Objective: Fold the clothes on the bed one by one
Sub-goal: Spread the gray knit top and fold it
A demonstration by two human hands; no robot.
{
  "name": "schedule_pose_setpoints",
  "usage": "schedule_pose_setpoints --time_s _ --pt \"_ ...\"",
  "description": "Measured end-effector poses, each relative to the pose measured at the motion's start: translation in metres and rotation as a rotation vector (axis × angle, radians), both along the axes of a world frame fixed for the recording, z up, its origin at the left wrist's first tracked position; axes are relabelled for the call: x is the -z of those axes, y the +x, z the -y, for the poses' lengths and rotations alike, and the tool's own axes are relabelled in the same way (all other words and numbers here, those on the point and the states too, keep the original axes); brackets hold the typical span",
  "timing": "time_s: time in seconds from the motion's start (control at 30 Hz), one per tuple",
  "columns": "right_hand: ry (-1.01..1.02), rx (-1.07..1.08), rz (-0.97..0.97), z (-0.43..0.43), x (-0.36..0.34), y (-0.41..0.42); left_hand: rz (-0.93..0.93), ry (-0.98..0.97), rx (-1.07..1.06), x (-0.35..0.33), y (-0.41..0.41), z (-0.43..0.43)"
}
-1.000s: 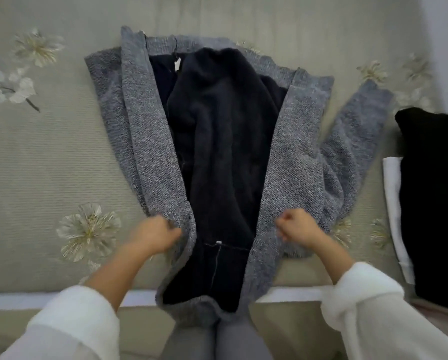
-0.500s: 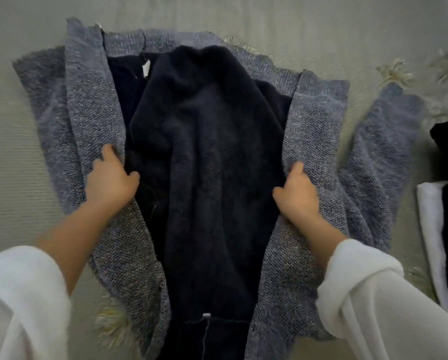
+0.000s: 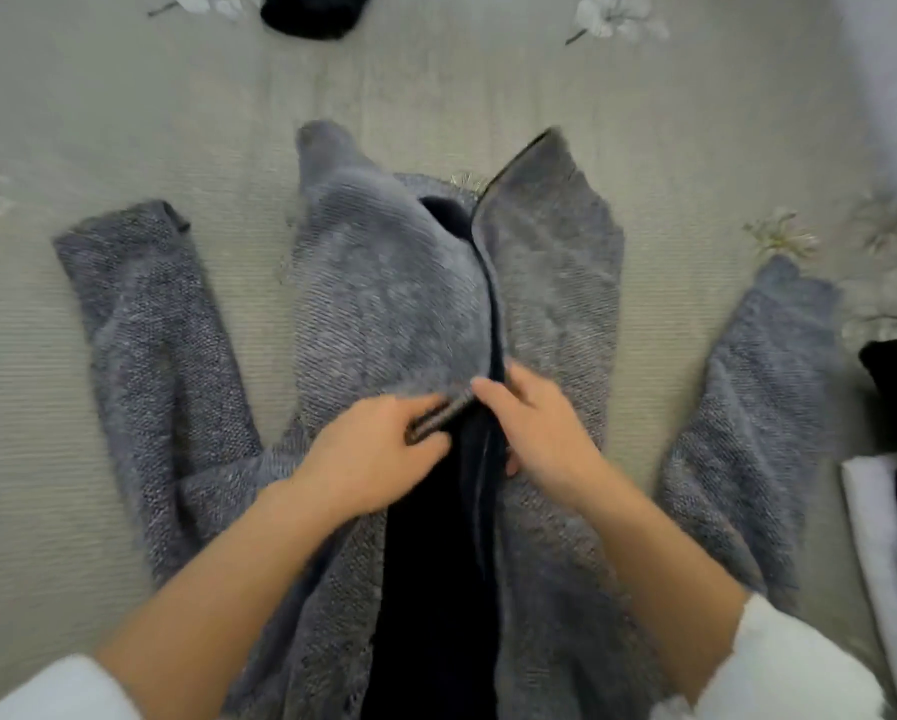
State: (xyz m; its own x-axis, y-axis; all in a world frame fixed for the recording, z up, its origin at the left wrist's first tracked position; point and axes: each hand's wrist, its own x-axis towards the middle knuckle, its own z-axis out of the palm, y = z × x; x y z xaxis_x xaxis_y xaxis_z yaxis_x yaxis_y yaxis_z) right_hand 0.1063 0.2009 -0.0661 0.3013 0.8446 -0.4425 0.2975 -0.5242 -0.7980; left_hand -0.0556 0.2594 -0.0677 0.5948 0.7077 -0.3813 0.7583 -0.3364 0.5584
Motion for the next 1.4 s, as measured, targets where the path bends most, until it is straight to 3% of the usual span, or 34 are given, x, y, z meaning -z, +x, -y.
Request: schedule_pose_setpoints --time_s 0.03,0.1,0.2,0.27,0.37,0.43,0.5,0.6,0.63,0.73,0.83,0.9,1.0,1.1,1.17,1.27,1.33,1.4 --pt "-0.099 -0.032 -0.019 0.000 0.010 0.007 -0.075 -0.069 0.007 0.008 -0.003 -0.005" --pt "-0.155 0.034 -0.016 -0.006 0.026 0.031 -0.001 -0.088 -0.174 0.018 -0.010 -0.022" --pt "-0.024 0.385 0.082 -0.023 0.049 0.081 0.174 0.101 -0.569 0.035 -0.023 -0.068" --pt "-0.042 0.580 0.237 -0.038 0.061 0.112 0.108 0.168 -0.772 0.049 -0.030 -0.103" --pt "-0.250 0.665 0.280 -0.055 0.084 0.140 0.002 0.027 -0.907 0.072 -0.025 -0.145" --pt "-0.269 0.588 0.243 -0.069 0.084 0.142 0.168 -0.146 -0.968 0.080 -0.012 -0.161" --pt "-0.088 0.661 0.231 -0.090 0.071 0.146 0.341 -0.113 -1.025 0.072 -0.002 -0.176" --pt "0.301 0.802 0.317 -0.127 0.029 0.164 0.429 0.361 -0.952 0.046 -0.006 -0.206" --pt "0.395 0.821 0.286 -0.140 0.019 0.173 0.471 0.432 -0.935 0.040 -0.008 -0.218" --pt "0.366 0.770 0.168 -0.162 0.020 0.192 0.434 0.325 -0.902 0.049 -0.016 -0.243" --pt "0.053 0.520 0.154 -0.158 0.046 0.184 0.023 0.185 -0.834 0.077 -0.012 -0.228" --pt "-0.041 0.279 0.268 -0.142 0.064 0.161 -0.146 0.270 -0.650 0.094 -0.008 -0.195" --pt "0.043 -0.123 0.666 -0.126 0.078 0.122 -0.160 0.372 -0.361 0.116 -0.004 -0.148" --pt "0.249 -0.310 0.694 -0.140 0.077 0.089 -0.094 0.426 -0.434 0.126 -0.001 -0.140" --pt "0.278 -0.269 0.534 -0.163 0.074 0.065 -0.022 0.454 -0.492 0.128 -0.002 -0.140" --pt "0.110 0.011 0.225 -0.213 0.073 0.040 0.059 0.445 -0.528 0.129 -0.003 -0.138" --pt "-0.021 0.139 0.180 -0.244 0.073 0.037 0.073 0.451 -0.531 0.129 -0.004 -0.137" --pt "-0.133 0.104 0.255 -0.263 0.072 0.039 0.078 0.452 -0.531 0.128 -0.003 -0.138"
